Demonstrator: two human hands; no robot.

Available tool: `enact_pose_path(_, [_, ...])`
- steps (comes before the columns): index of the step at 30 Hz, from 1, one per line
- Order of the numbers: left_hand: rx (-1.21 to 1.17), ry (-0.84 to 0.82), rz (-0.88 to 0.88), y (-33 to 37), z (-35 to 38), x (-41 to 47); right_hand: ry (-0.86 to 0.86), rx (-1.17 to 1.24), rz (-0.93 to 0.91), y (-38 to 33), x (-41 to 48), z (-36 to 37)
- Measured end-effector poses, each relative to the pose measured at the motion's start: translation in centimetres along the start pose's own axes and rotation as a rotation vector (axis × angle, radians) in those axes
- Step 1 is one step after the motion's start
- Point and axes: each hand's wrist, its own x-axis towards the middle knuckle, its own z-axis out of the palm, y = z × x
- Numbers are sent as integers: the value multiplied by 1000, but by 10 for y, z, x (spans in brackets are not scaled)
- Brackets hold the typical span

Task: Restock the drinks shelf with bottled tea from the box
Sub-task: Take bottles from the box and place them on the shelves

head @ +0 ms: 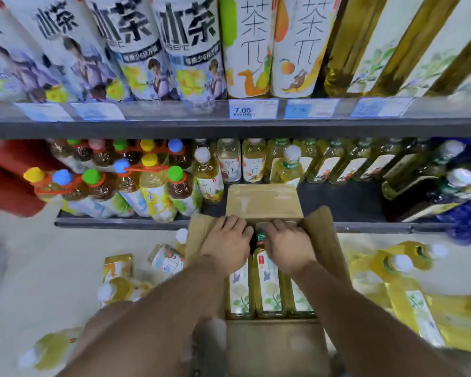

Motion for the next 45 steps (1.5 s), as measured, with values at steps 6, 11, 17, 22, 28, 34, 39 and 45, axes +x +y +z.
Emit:
enact_pose_path(6, [47,-39,-87,12,-33,-31,-40,-23,173,-18,-37,-26])
enact_pose_path(11, [39,-90,-24,38,-107,-87,-96,-9,220,-51,-96,-88])
enact_pose_path(17, [130,9,-131,59,-161,-130,-68,-25,234,-81,-138,-143])
enact_pose_path(22, [174,50,-134,71,-174,-133,-59,-67,219,-80,-149,-166])
enact_pose_path(28, [102,-39,-164,62,-159,-102,-128,9,267,-57,-121,-165])
enact_pose_path(34, [-16,-159,-164,38,-110,-46,-265,49,279,-30,-72,-123])
enact_pose_path(39, [-80,-212,-145,28,-60,-9,-350,107,338,-15,-35,-81])
enact_pose_path(45, [-161,-274,-320,45,-24,16,-406,22,377,-10,-3,-41])
